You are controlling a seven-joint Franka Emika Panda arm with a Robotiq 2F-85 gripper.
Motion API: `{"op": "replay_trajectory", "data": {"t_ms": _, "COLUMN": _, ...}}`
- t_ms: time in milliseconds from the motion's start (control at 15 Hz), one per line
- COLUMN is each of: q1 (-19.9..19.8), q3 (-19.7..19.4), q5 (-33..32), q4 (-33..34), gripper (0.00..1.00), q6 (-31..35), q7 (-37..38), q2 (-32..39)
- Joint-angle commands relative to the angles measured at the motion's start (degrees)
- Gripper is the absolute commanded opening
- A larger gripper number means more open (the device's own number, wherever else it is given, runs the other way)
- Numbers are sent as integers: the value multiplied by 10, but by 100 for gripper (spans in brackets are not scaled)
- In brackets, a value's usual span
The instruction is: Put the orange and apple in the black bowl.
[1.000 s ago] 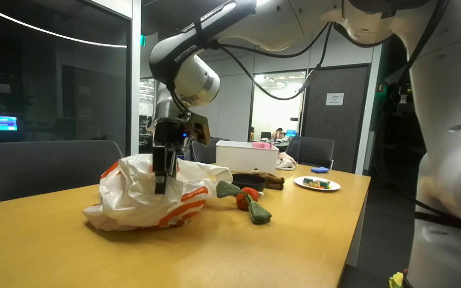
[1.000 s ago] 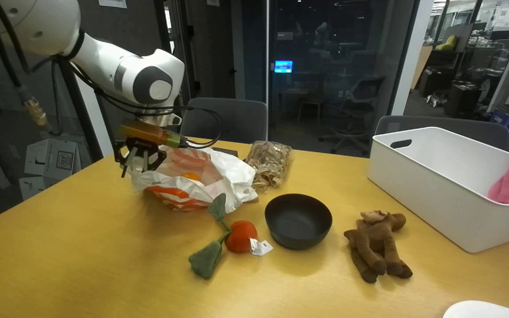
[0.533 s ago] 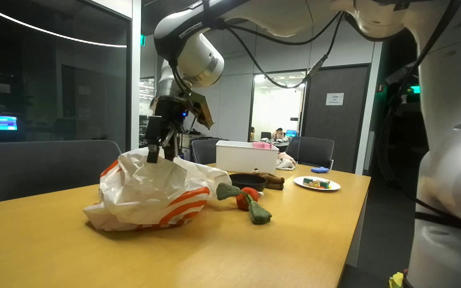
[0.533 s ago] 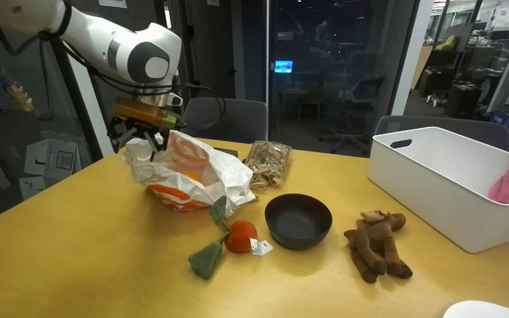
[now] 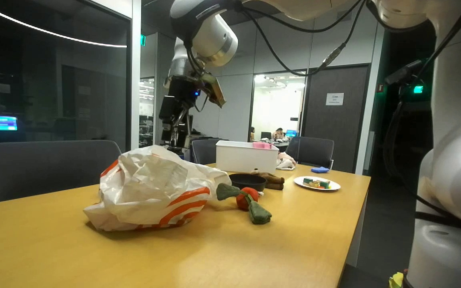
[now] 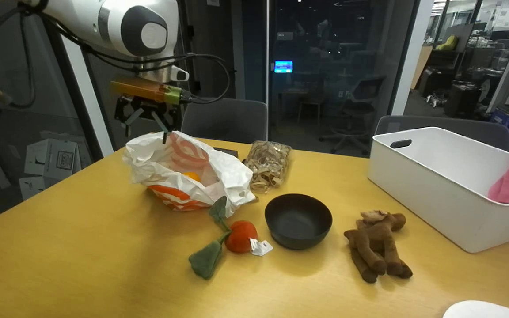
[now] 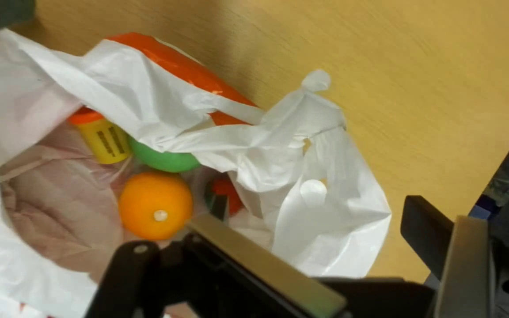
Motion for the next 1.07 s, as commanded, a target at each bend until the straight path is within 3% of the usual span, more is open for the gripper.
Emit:
{"op": "replay_trajectory", "data": {"t_ms": 0, "q1": -12, "q3": -16, "q5": -29, "q4": -19, "gripper": 100, "q6": 33, "q7": -2, "q2": -19}}
{"op": "replay_trajectory", "data": {"t_ms": 400, "q1": -23, "q3": -25, "q5": 5, "q4": -51, "gripper": 100, "q6": 102, "q7": -20, "q2": 11}}
{"op": "replay_trajectory", "data": {"t_ms": 600, "q1": -27, "q3": -25, "q5": -1, "q4": -71, "gripper": 100, "q6": 171, "q7": -44, "q2": 32}}
{"op": "replay_trajectory", "data": {"t_ms": 1000, "q1": -47, "q3": -10, "q5": 39, "q4": -82, "gripper": 100, "q6": 293, "q7": -144, "q2": 86}}
